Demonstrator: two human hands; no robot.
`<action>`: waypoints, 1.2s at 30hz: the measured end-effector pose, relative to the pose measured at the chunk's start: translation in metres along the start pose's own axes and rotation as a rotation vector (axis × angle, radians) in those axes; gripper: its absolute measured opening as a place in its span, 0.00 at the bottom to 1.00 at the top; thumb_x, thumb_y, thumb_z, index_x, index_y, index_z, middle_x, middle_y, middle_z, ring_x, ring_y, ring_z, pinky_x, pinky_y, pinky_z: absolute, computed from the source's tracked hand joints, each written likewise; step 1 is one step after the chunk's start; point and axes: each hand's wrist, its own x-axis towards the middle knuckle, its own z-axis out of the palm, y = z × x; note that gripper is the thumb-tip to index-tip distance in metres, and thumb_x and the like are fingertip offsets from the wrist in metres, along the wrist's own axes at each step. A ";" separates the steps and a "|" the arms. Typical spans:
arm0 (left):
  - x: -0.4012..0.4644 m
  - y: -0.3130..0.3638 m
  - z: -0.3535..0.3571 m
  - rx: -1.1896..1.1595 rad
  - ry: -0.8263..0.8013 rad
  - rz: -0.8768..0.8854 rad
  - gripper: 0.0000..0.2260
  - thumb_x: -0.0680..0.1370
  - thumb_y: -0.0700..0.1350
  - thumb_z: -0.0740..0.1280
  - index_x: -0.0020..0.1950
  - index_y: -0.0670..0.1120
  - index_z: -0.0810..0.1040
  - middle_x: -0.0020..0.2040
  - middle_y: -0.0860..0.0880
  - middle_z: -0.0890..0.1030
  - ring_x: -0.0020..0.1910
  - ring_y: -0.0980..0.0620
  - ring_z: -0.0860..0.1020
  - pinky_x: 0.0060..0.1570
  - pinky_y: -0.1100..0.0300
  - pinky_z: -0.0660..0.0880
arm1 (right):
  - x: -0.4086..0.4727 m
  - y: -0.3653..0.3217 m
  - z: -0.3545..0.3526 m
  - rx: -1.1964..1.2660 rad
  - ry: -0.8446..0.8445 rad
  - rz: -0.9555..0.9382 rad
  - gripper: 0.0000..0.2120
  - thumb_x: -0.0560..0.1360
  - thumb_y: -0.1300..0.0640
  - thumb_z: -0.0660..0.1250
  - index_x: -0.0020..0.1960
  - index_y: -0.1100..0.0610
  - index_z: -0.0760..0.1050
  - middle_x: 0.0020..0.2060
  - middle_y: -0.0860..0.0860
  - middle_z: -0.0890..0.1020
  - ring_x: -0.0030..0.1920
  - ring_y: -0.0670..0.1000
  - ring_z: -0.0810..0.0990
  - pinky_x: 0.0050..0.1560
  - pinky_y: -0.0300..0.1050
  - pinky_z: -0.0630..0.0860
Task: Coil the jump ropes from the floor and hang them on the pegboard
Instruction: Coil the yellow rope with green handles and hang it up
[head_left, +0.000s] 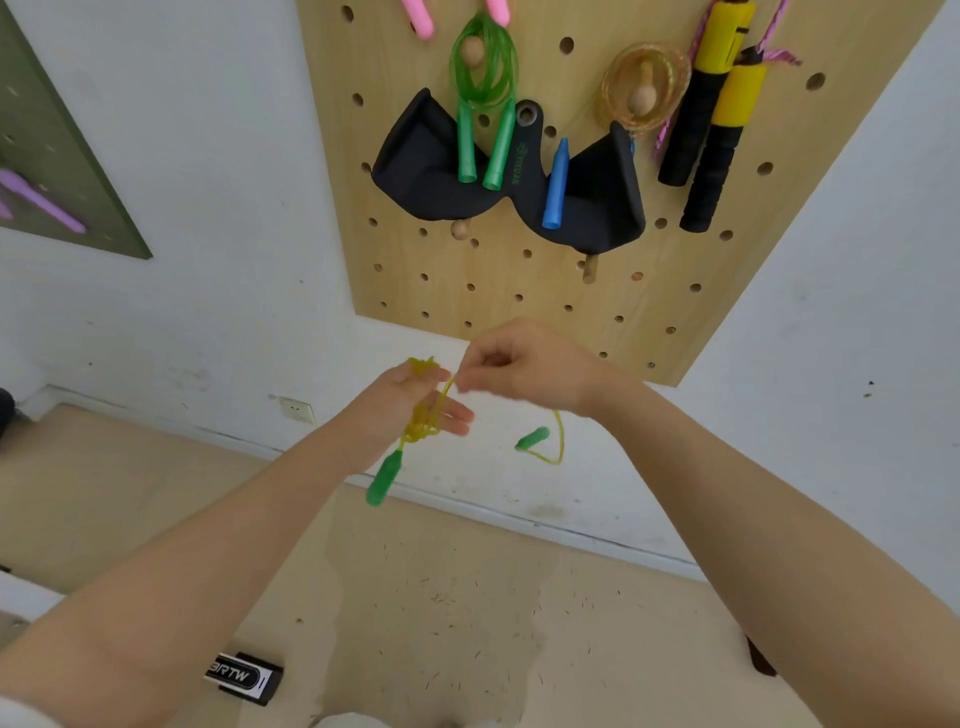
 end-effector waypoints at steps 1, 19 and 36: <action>-0.004 0.002 0.001 -0.020 -0.053 0.011 0.15 0.82 0.48 0.54 0.59 0.39 0.73 0.37 0.45 0.84 0.35 0.49 0.83 0.45 0.57 0.74 | 0.003 0.004 -0.004 0.039 0.106 -0.005 0.10 0.75 0.56 0.68 0.45 0.63 0.81 0.27 0.45 0.77 0.28 0.40 0.70 0.32 0.32 0.67; 0.001 0.025 0.003 -0.382 -0.051 0.172 0.06 0.80 0.40 0.59 0.54 0.43 0.74 0.48 0.48 0.83 0.28 0.55 0.76 0.36 0.62 0.75 | 0.004 0.035 0.036 -0.076 -0.165 0.206 0.10 0.80 0.56 0.56 0.49 0.53 0.77 0.30 0.47 0.75 0.31 0.44 0.72 0.35 0.37 0.68; -0.014 0.037 0.006 -0.422 -0.471 -0.019 0.25 0.74 0.62 0.51 0.39 0.41 0.74 0.17 0.53 0.61 0.12 0.58 0.57 0.26 0.63 0.70 | 0.012 0.038 0.003 0.349 0.273 0.056 0.11 0.74 0.54 0.68 0.33 0.55 0.75 0.26 0.47 0.70 0.28 0.43 0.65 0.32 0.37 0.63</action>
